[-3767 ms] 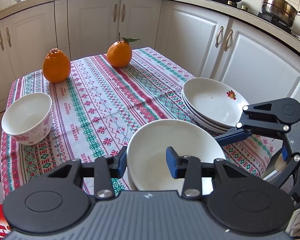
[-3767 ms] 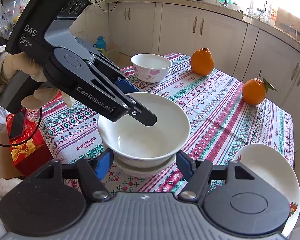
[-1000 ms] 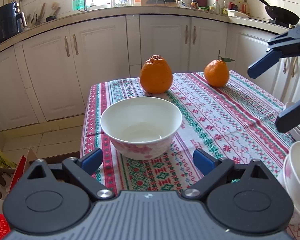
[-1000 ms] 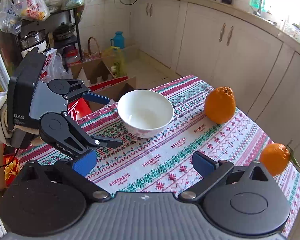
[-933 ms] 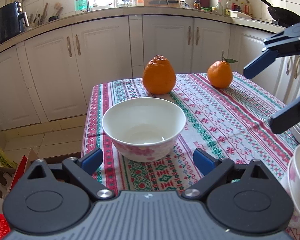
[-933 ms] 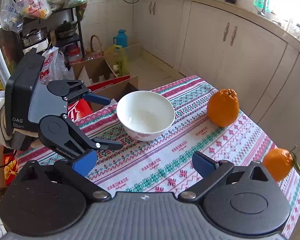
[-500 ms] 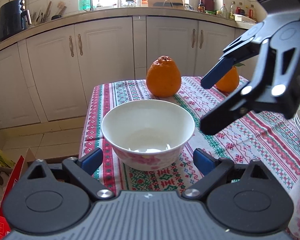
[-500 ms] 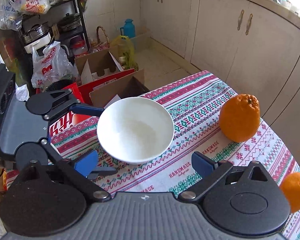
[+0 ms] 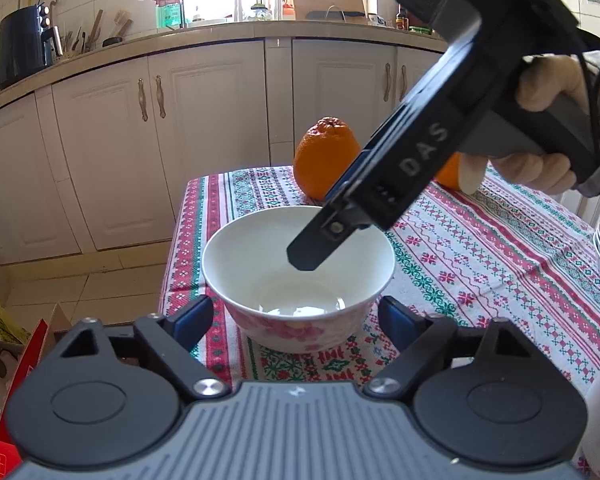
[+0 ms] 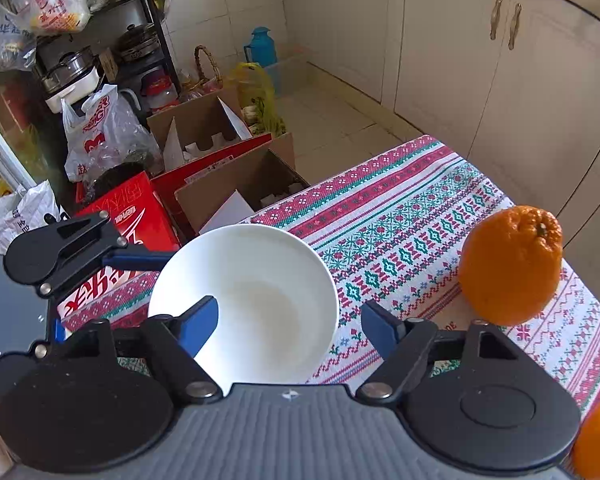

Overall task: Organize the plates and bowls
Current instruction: 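Move the right gripper to the nested white bowls and close on the rim, then carry the nested bowls with the right gripper into the pink-flowered bowl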

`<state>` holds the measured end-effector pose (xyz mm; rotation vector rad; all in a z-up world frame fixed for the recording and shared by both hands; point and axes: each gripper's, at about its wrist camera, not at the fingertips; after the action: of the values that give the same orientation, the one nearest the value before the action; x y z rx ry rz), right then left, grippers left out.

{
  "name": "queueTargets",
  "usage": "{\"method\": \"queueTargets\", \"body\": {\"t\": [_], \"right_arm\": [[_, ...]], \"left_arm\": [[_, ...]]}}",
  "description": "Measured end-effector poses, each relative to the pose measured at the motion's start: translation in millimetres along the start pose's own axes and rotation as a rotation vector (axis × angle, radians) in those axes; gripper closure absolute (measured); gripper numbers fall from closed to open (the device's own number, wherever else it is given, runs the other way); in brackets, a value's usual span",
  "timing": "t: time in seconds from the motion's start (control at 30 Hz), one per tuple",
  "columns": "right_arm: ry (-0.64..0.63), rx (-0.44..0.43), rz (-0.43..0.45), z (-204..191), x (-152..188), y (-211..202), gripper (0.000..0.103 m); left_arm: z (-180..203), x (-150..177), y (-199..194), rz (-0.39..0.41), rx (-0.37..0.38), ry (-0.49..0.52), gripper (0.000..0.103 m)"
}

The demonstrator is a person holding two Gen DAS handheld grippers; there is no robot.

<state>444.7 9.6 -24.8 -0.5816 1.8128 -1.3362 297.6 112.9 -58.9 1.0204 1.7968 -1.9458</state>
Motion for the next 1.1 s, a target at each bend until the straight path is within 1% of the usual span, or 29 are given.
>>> {"method": "queueTargets", "body": {"t": [0.03,0.07,0.13,0.17,0.23,0.53,0.73,0.93,1.1], "right_arm": [[0.007,-0.005,-0.003,2,-2,3,0.028],[0.013,-0.009,-0.006,4,-3,5,0.029],[0.022,-0.024,-0.009,7,-4,8,0.038],[0.026,-0.031,-0.012,9,-5,10,0.040],[0.027,-0.044,-0.011,10,-4,12,0.049],[0.027,-0.048,-0.004,8,-2,12,0.050],[0.026,-0.051,0.006,6,1,3,0.050],[0.028,-0.041,0.008,0,9,-9,0.049],[0.031,-0.043,0.025,-7,23,-24,0.049]], "left_arm": [[0,0,0,0.001,0.002,0.003,0.018],[0,-1,0,0.002,0.002,0.005,0.018],[1,-1,1,0.002,0.005,0.005,0.019],[1,-1,2,0.002,0.009,0.001,0.019],[0,-1,3,0.004,0.013,-0.003,0.019],[-2,-1,2,0.000,0.018,0.002,0.019],[0,-3,-1,-0.013,0.023,0.008,0.019],[8,-6,-16,-0.006,0.026,0.030,0.019],[18,-7,-30,-0.009,0.026,0.057,0.019]]}}
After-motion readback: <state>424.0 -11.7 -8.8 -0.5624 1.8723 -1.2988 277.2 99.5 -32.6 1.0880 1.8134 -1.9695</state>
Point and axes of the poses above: each gripper's, at about its wrist camera, not at the fingertips, and y roughly the way its jaws point, z to its right, x to its underside, and after that the axes turned 14 degrees about -z, right-handed
